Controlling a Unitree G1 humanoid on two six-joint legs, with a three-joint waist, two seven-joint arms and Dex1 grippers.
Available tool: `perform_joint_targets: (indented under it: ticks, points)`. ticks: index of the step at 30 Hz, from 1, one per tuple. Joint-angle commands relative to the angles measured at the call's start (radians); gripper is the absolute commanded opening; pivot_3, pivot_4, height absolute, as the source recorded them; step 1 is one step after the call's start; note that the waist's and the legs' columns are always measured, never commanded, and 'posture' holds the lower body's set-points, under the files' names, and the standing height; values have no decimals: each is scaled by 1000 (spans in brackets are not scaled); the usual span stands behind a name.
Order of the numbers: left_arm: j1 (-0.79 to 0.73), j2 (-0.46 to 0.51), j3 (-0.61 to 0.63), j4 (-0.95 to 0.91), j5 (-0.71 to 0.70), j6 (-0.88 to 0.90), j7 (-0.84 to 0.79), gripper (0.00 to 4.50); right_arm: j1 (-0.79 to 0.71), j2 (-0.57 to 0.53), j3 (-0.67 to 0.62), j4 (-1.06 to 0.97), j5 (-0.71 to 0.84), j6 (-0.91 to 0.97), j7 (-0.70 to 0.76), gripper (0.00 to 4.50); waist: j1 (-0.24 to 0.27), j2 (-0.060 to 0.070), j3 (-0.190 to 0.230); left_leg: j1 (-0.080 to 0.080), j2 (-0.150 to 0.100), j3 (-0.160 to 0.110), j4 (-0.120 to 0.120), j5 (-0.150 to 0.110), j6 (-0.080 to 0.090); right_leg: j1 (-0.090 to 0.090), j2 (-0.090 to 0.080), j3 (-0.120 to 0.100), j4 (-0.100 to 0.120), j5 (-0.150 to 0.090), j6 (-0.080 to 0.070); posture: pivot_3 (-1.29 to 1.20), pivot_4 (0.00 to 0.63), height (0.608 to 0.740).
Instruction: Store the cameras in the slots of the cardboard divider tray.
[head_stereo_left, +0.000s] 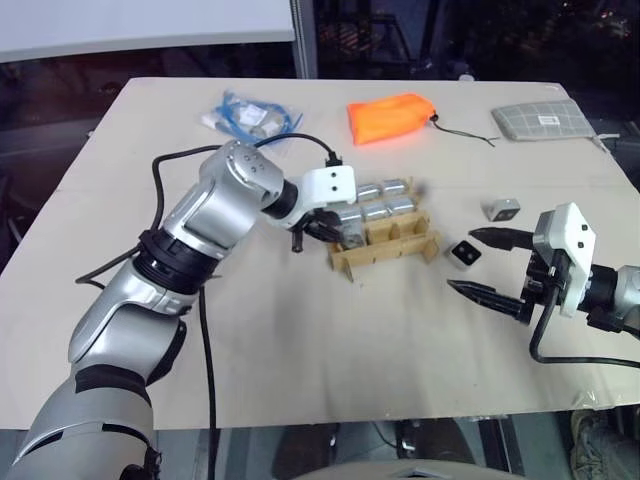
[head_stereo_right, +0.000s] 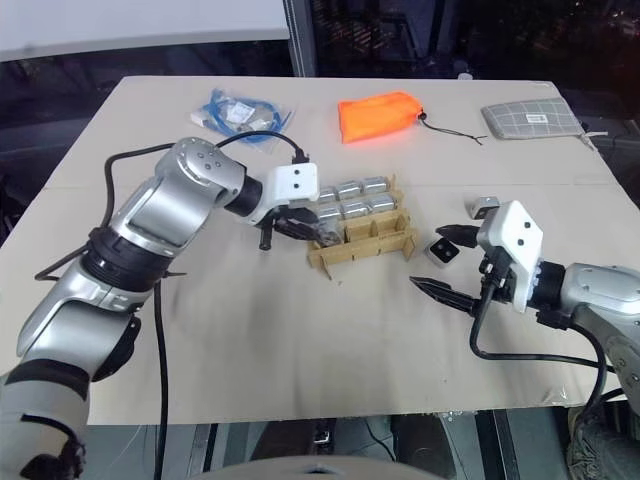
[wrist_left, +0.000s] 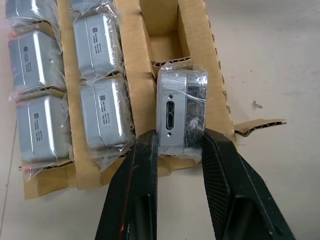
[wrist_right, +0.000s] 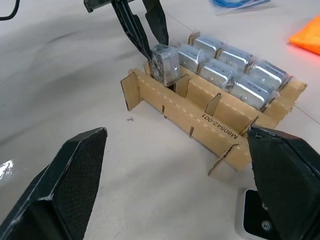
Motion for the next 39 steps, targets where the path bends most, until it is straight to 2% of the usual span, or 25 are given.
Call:
perform_joint_targets:
  ticks: [1,4,6,9,12,13,17,20,26,28,35,39]
  points:
    - [17,-4,-37,-17,29,7,8,753,-3,-4,-13,-22,-2,-17,0,4453,0,0,0,0,0,0,0,0,0,0,0,0,1,0,0,0,150,740]
    - [19,-5,-43,-20,35,4,6,753,-3,-2,-13,-25,-2,-17,-2,4453,0,0,0,2,0,0,1,0,0,1,0,1,3,0,0,0,150,740]
    - [14,-8,-40,-4,46,-14,20,1721,-1,-2,-15,-26,-2,-17,-4,4500,0,0,0,3,0,0,1,0,1,1,0,1,5,0,0,0,150,740]
    - [8,-29,-22,9,39,-13,40,2846,3,-3,-17,-24,-4,-18,-2,4500,0,-1,0,3,0,1,2,-2,3,0,0,2,6,0,0,0,150,740]
    - [6,-55,0,14,24,-2,64,4305,6,-3,-18,-24,-5,-20,-2,4500,1,0,0,3,0,1,3,-2,3,0,0,2,7,0,0,0,150,740]
    - [5,-64,9,18,18,4,72,4458,5,-3,-17,-24,-6,-20,-2,4500,2,-1,0,3,0,1,3,-2,3,0,0,2,7,0,0,0,150,740]
    - [-16,-100,71,12,-40,26,79,4458,14,-5,-23,-24,-6,-22,0,4500,1,-1,1,2,0,1,6,-2,3,0,0,2,9,0,0,0,150,740]
    - [-29,-147,177,-35,-153,108,82,4458,23,-4,-17,-9,-32,-33,-3,4500,0,-1,1,2,0,0,8,-2,4,0,0,2,10,0,0,0,150,740]
    - [-7,-180,412,-137,-391,224,101,4458,67,33,-6,49,-90,-65,-21,4500,-3,-1,1,1,1,0,8,-2,3,0,0,2,11,0,0,0,150,740]
    - [36,-178,485,-178,-463,191,93,4458,84,52,-1,74,-106,-80,-22,4500,-6,-1,1,2,1,1,8,-1,2,0,0,3,11,0,0,0,150,740]
    - [376,-39,687,-404,-637,142,82,4458,94,153,80,197,-270,-126,-146,4500,-17,0,1,4,2,2,8,0,0,0,0,4,13,0,0,0,150,740]
    - [569,17,819,-487,-751,144,77,4458,53,240,101,277,-292,-153,-183,4500,-21,-1,1,4,2,2,9,0,0,1,-1,5,13,0,0,0,150,740]
